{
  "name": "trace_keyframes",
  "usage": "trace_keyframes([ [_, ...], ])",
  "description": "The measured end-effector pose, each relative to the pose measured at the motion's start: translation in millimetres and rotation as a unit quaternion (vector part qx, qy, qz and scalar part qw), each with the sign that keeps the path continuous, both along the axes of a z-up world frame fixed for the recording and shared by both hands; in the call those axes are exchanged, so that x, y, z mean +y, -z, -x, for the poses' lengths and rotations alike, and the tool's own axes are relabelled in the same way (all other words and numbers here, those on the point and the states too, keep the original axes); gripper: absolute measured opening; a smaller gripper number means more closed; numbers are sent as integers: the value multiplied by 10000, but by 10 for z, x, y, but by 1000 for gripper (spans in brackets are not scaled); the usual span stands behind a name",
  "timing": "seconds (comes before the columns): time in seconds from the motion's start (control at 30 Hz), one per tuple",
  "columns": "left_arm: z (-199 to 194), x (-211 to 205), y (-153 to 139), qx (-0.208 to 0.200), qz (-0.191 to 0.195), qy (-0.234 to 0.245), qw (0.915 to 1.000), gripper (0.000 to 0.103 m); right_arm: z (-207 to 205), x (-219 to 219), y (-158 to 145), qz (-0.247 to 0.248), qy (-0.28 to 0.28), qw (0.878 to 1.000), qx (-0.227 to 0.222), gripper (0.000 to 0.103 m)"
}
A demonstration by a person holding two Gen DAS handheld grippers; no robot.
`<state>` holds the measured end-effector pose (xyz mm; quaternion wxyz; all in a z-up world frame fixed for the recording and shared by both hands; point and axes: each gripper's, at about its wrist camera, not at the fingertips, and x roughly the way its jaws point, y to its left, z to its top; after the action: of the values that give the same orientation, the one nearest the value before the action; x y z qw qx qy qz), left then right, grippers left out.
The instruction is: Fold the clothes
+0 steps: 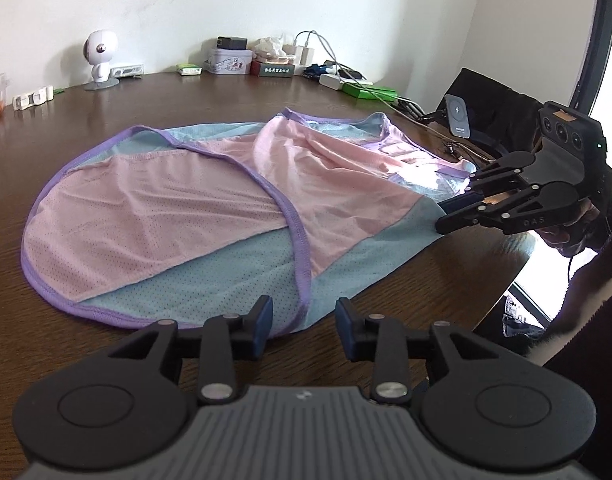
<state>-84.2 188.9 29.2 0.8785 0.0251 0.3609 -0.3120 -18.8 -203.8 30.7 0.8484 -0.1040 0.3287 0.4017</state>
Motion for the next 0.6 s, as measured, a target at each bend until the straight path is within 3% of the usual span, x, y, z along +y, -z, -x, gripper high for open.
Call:
trace_keyframes([
  [0.03, -11, 1, 10, 35, 12, 16, 10000, 3, -4, -2, -6, -23, 14, 10000, -29, 7],
  [0.17, -95, 97, -23, 41, 161, -111, 9998, 2, -18, -9, -30, -115, 68, 9998, -146, 1],
  [0.27, -251, 158, -165, -219, 141, -122, 9996, 2, -87, -10, -92, -201, 123, 9994, -255, 1],
  [0.43, -790, 137, -417, -695, -114, 106, 9975, 2, -513, 95, -267, -178, 237, 9979, -569, 1],
  [0.6, -1385, 56, -386, -708, -196, 248, 9970, 2, -1051, 327, -230, 260, 416, 9974, -534, 2],
])
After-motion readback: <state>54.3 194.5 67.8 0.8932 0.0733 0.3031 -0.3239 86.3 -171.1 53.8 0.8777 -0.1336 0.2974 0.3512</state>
